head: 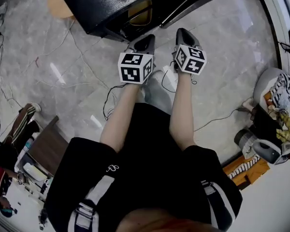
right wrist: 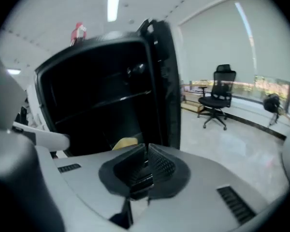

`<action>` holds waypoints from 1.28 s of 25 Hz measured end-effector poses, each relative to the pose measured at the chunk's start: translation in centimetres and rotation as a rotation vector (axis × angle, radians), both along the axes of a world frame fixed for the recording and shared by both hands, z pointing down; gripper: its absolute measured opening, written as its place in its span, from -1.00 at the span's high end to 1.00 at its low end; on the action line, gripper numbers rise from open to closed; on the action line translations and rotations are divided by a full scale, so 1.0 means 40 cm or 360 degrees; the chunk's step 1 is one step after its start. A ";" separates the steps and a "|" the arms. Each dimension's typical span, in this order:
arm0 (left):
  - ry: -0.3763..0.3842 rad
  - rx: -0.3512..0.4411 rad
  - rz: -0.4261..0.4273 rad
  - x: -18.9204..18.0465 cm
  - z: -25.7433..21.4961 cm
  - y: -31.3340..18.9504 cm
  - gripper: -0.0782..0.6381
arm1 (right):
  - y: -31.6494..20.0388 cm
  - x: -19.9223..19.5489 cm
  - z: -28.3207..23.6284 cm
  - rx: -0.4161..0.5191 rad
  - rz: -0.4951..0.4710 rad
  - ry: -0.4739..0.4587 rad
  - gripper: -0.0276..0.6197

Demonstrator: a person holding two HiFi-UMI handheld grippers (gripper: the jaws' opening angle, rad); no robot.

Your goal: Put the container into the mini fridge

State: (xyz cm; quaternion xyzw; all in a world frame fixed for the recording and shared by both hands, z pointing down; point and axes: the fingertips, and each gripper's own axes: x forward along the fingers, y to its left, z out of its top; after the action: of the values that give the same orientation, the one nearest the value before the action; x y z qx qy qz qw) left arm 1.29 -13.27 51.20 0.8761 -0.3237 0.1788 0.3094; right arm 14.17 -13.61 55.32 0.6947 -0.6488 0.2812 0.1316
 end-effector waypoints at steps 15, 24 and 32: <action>0.0485 0.0653 0.0786 0.605 -0.562 0.242 0.76 | 0.525 0.504 -0.644 0.0811 0.0893 0.0314 0.87; 0.0702 0.0884 0.0919 0.719 -0.766 0.448 0.76 | 0.739 0.549 -0.839 0.0897 0.1002 0.0563 0.88; 0.0750 0.0883 0.1043 0.779 -0.790 0.532 0.76 | 0.815 0.589 -0.873 0.0880 0.1040 0.0619 0.88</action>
State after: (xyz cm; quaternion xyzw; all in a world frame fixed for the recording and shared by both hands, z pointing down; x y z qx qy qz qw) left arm 32.45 7.99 19.59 0.9979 0.0124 -0.0294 0.0566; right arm 37.72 19.01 20.38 0.9114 -0.4100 -0.0110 -0.0345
